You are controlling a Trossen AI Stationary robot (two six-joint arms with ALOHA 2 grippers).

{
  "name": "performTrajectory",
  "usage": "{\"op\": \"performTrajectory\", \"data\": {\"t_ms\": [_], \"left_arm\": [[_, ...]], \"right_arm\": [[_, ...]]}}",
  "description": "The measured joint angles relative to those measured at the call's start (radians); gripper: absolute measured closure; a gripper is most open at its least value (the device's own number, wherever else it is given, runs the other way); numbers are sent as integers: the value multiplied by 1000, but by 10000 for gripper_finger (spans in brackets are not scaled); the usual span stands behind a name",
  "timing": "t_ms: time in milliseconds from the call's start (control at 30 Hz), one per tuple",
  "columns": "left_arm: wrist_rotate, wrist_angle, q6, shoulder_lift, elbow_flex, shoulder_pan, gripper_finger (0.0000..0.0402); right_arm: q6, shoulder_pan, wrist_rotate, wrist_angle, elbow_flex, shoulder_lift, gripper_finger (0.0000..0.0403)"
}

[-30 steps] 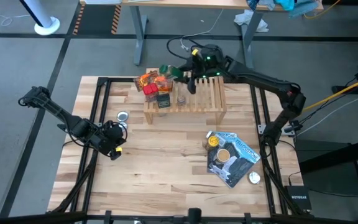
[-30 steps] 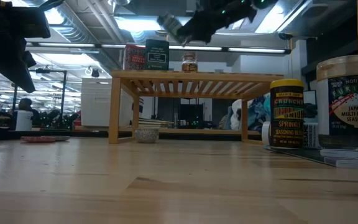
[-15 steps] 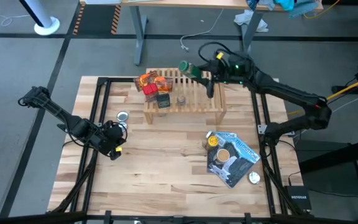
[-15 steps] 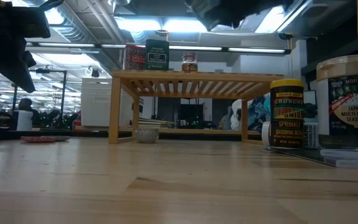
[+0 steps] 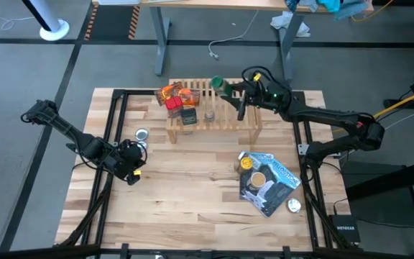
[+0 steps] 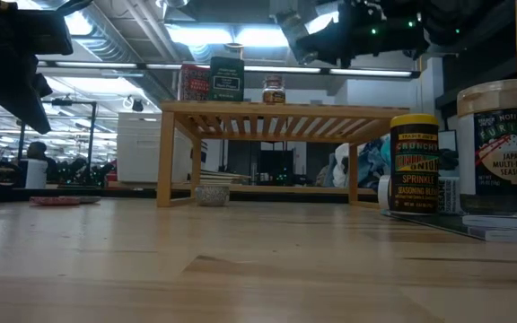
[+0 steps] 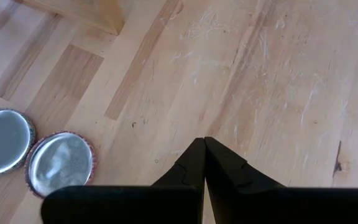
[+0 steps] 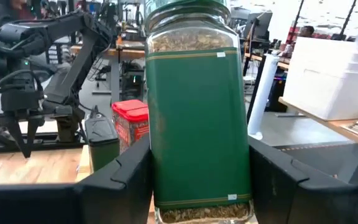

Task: Shelf spices
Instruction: Put the green seasoning bottle on the shelf

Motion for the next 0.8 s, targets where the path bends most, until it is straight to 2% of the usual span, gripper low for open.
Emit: {"op": "performTrajectory", "data": {"t_ms": [400,800], "left_arm": [[0,0,0,0,0,0,400],[0,0,0,0,0,0,400]], "right_arm": [[61,0,43,209,-205,0,198],[88,2,34,223,-245,55,198]]}}
